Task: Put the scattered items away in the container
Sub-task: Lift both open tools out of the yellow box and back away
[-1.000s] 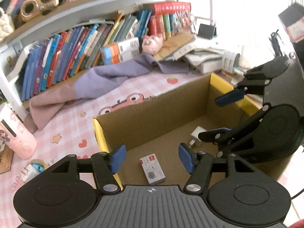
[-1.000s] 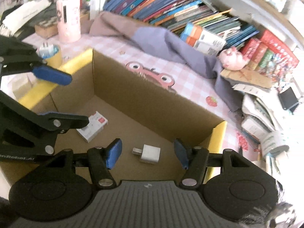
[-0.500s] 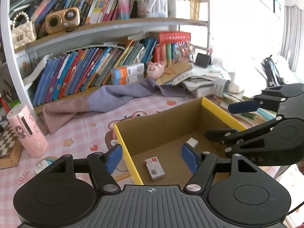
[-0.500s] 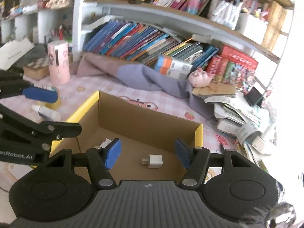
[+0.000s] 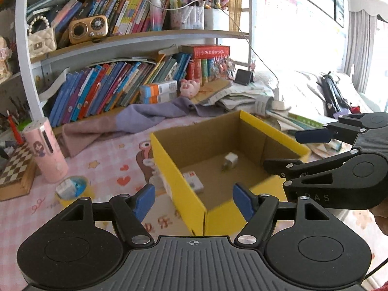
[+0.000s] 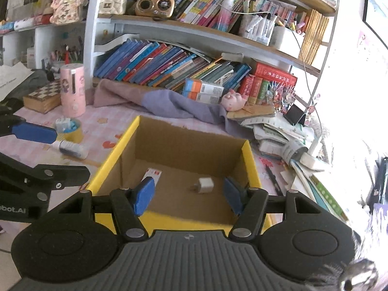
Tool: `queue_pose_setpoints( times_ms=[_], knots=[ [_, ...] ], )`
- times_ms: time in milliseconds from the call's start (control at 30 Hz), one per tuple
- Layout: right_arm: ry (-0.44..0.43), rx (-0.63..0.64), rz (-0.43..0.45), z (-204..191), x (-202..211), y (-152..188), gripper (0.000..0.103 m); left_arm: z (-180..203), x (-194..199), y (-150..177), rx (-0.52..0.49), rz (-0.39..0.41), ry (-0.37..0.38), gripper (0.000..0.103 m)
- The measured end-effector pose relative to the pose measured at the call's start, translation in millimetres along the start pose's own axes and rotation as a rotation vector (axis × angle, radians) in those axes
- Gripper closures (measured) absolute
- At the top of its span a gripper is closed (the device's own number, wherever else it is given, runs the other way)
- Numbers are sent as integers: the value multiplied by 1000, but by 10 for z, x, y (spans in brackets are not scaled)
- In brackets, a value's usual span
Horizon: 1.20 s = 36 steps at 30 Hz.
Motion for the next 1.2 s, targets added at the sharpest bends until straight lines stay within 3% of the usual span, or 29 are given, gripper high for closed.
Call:
queue_pose_setpoints(
  times_ms=[433,967,1200],
  knots=[
    [8,-52,-51,-631,436,309,42,-208,447,516,76,-43,11,30],
    [-22,-216,-110,-1109,609,487,40,-599,827,946,153,-36,-111,25],
    [-71,-158,-101,-1412,644,496,38,-766,947,1059,196,-44,-173,25]
  ],
)
Point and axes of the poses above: each gripper's, at about its wrist camera, not at the fingertips, and x roughly against the way its jaws point, z to its right, y to its underside, the point moved 1 cm from there along -x, roughly the way its jaws point, and after that the axes turned 9 degrees about x, right-handed, at the moved point
